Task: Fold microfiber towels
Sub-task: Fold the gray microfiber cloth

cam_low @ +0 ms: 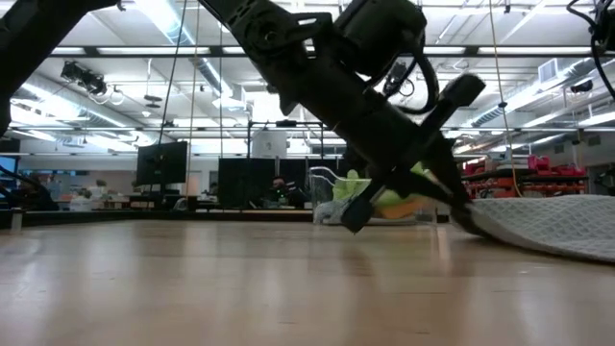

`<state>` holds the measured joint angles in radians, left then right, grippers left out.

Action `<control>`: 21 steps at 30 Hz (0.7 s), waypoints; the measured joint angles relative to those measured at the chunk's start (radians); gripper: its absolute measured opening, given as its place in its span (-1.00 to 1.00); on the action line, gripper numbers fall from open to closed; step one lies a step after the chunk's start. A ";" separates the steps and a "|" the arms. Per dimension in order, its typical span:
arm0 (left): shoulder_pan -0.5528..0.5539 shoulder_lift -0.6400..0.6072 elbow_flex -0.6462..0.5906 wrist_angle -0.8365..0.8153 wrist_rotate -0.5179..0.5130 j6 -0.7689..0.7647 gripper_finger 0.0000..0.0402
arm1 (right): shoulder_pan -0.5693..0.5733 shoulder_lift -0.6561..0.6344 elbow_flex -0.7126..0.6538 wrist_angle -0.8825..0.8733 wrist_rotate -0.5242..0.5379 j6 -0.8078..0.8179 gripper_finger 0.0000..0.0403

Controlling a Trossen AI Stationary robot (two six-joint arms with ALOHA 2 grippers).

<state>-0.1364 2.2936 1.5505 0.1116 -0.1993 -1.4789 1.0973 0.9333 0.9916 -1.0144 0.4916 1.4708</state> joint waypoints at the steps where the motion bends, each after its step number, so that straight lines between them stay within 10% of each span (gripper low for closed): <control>1: 0.000 0.000 0.000 0.019 -0.005 0.014 -0.95 | 0.000 0.000 0.000 0.000 0.008 0.000 -0.15; 21: -0.002 -0.005 0.001 0.440 -0.047 0.194 -0.97 | -0.031 0.009 0.000 0.019 0.062 0.030 -0.15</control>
<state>-0.1379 2.2887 1.5517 0.5516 -0.2461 -1.2844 1.0667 0.9423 0.9916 -0.9951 0.5537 1.5006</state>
